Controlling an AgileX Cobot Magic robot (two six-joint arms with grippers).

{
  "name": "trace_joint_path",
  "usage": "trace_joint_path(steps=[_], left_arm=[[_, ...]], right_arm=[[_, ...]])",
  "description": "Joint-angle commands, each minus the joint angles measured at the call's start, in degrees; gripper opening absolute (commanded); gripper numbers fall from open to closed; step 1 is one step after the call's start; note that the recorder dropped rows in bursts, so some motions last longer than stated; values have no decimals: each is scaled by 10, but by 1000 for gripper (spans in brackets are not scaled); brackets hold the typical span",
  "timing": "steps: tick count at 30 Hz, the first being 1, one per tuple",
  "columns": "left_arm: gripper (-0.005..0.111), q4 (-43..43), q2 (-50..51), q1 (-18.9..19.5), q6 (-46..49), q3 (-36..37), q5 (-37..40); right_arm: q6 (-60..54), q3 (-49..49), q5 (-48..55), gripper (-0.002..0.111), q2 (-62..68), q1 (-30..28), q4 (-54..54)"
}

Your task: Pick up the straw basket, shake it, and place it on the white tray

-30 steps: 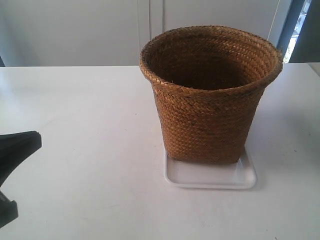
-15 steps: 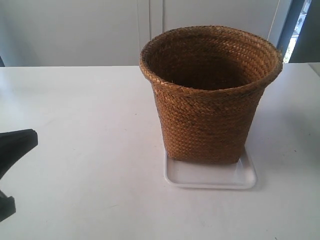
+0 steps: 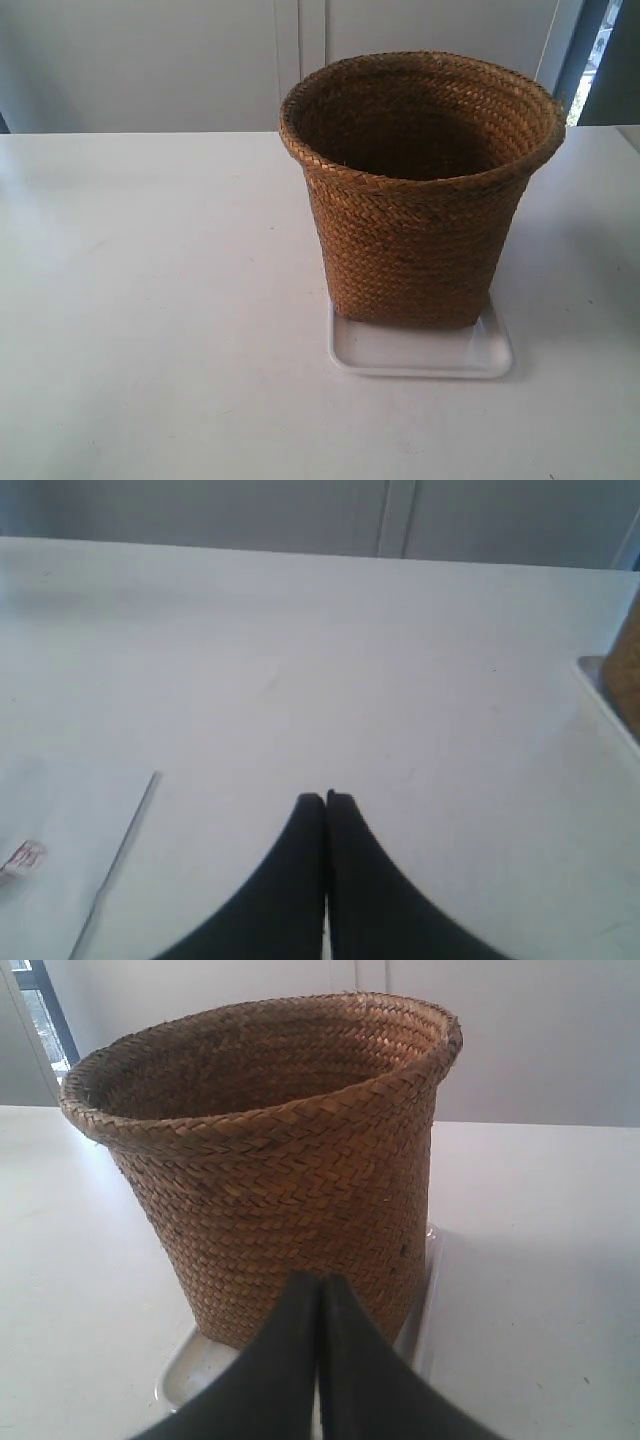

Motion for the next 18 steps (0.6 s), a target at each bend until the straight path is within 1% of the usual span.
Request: trace_joint_path(steps=[1,3,4,18], left_arm=[[0,5,-48,21,0,38,53],[0,5,-49,25,0,46,98],[0,5,-49,26,0,46,108],[0,6,-49,26,0,46,104]], right_arm=[[1,2,0,0,-4,1,0],[1,2,0,0,-4,1,0],[1,2,0,0,-4,1,0],[1,2,0,0,-4,1,0]])
